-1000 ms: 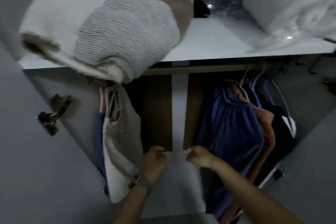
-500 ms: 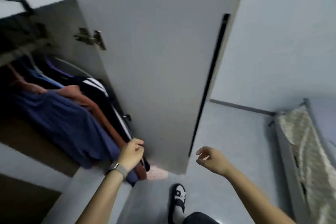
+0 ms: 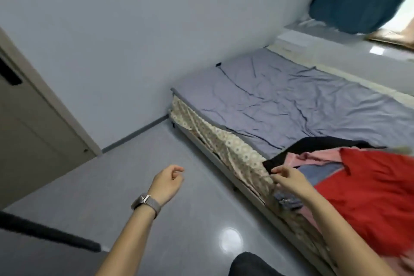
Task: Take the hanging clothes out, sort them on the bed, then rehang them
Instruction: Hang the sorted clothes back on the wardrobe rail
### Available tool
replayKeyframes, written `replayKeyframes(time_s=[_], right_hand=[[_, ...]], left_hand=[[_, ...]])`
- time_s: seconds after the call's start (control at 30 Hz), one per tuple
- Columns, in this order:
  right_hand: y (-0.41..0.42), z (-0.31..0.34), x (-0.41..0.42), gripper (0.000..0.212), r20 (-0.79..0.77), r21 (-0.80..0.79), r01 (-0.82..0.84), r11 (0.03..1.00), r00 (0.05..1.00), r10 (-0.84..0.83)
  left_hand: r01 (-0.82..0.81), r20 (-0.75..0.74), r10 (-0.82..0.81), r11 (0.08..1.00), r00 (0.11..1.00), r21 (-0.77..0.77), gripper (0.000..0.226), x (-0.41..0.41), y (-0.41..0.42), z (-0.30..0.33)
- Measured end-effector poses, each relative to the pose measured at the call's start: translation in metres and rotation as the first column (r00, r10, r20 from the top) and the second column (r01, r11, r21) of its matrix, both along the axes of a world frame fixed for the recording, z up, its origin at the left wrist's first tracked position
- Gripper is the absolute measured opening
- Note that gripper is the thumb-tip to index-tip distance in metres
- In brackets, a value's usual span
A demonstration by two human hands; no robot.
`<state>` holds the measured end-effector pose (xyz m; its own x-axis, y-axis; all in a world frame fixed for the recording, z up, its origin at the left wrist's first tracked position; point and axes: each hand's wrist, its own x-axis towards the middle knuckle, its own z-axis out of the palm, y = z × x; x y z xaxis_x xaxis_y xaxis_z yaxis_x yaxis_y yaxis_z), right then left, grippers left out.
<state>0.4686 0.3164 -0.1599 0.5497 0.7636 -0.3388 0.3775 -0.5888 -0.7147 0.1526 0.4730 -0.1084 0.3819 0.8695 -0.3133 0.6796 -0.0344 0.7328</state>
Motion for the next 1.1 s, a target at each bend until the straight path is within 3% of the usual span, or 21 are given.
replayKeyframes(time_s=[0.2, 0.3, 0.47, 0.63, 0.77, 0.87, 1.0, 1.1], right_hand=[[-0.106, -0.012, 0.151, 0.011, -0.031, 0.086, 0.484, 0.871, 0.875, -0.483], [-0.167, -0.009, 0.208, 0.011, -0.059, 0.079, 0.646, 0.76, 0.764, -0.643], [-0.244, -0.01, 0.269, 0.02, -0.129, -0.004, 0.785, 0.62, 0.614, -0.779], [-0.284, -0.031, 0.301, 0.016, -0.116, -0.077, 0.882, 0.465, 0.456, -0.883], [-0.301, -0.045, 0.325, 0.015, -0.124, -0.088, 0.958, 0.272, 0.26, -0.957], [-0.314, -0.061, 0.351, 0.017, -0.103, -0.094, 0.975, 0.202, 0.192, -0.976], [-0.33, -0.087, 0.381, 0.02, -0.168, -0.143, 0.989, 0.046, 0.022, -0.986], [-0.331, -0.105, 0.41, 0.026, -0.265, -0.23, 0.968, 0.105, 0.041, -0.963]], left_hand=[[0.314, 0.099, -0.307, 0.947, 0.946, -0.063, 0.018, 0.223, -0.028, -0.023], [0.534, 0.129, -0.52, 0.838, 0.844, -0.114, 0.019, 0.328, -0.069, -0.035], [0.723, 0.166, -0.704, 0.668, 0.691, -0.176, 0.016, 0.449, -0.126, -0.04], [0.811, 0.123, -0.814, 0.527, 0.568, -0.254, 0.016, 0.543, -0.141, -0.052], [0.789, 0.159, -0.799, 0.502, 0.58, -0.354, 0.019, 0.606, -0.153, -0.065], [0.766, 0.174, -0.784, 0.49, 0.595, -0.416, 0.02, 0.643, -0.169, -0.071], [0.761, 0.139, -0.804, 0.471, 0.579, -0.445, 0.021, 0.687, -0.198, -0.082], [0.757, 0.12, -0.808, 0.475, 0.577, -0.448, 0.02, 0.72, -0.223, -0.096]])
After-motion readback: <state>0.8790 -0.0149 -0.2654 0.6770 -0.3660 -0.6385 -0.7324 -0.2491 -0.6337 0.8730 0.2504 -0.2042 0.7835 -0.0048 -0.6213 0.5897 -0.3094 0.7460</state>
